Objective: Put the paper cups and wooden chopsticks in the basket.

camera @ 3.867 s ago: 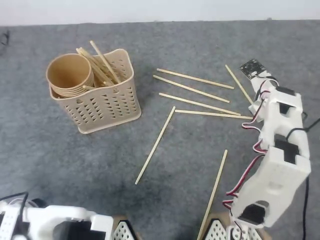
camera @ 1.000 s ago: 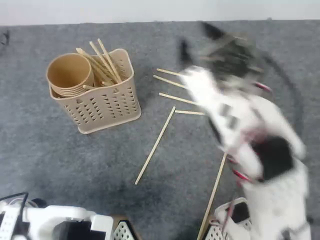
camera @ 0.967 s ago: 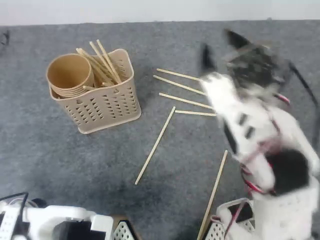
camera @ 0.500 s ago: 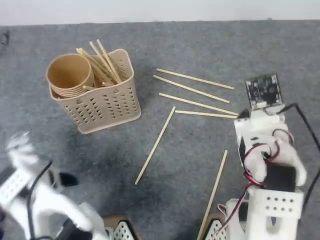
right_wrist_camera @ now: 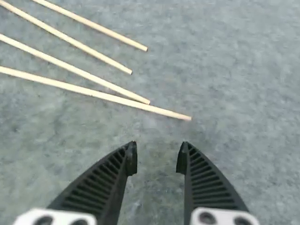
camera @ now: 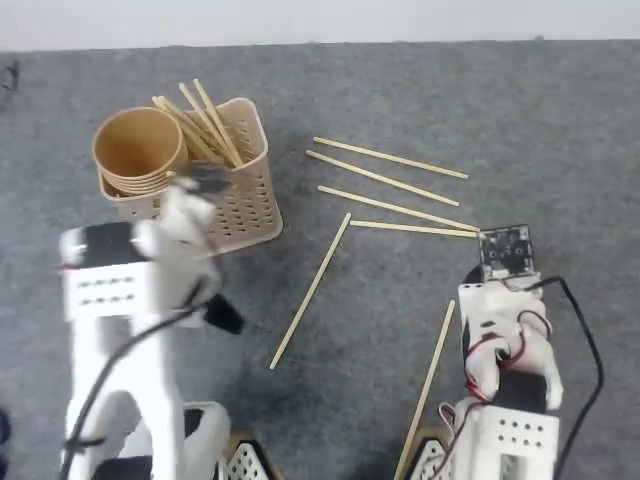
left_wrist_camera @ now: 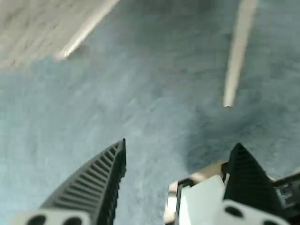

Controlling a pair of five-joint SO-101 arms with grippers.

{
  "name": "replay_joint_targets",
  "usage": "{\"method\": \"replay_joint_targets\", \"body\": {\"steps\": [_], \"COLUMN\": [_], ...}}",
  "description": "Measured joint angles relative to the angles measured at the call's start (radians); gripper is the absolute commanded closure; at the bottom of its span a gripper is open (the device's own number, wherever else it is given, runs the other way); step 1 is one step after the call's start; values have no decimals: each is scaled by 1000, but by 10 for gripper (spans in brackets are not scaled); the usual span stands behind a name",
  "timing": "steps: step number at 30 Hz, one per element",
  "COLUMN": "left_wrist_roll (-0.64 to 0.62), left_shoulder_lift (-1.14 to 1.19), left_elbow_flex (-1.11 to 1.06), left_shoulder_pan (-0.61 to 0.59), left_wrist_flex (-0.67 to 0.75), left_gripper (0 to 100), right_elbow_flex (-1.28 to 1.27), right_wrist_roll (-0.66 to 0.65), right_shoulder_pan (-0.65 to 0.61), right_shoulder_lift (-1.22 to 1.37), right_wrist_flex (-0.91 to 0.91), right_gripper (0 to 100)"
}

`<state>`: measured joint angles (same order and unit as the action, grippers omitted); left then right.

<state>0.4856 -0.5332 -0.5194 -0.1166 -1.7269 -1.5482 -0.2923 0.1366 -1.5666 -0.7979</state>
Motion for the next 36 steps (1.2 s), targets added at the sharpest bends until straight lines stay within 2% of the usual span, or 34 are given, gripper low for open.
{"method": "replay_joint_targets", "body": {"steps": [4, 7, 10, 17, 25, 30, 36], "left_wrist_roll": [-149, -230, -295, -331, -331, -331, -331], "left_shoulder_lift": [0, 0, 0, 0, 8, 160, 425], "left_elbow_flex": [-3, -58, -158, -381, -552, -545, -342], "left_shoulder_pan": [247, 374, 451, 462, 377, 368, 368], "left_wrist_flex": [78, 186, 322, 631, 891, 945, 847], "left_gripper": [655, 655, 655, 655, 658, 734, 757], "right_elbow_flex": [-26, -37, -37, -37, -37, -51, -63], "right_wrist_roll": [0, 17, 51, 64, 68, 68, 57], "right_shoulder_pan": [92, 141, 152, 158, 157, 157, 127], "right_shoulder_lift": [-91, -126, -132, -132, -132, -137, -144], "right_wrist_flex": [8, 8, 8, 8, 8, 14, 14], "right_gripper": [851, 852, 852, 852, 852, 852, 852]}}
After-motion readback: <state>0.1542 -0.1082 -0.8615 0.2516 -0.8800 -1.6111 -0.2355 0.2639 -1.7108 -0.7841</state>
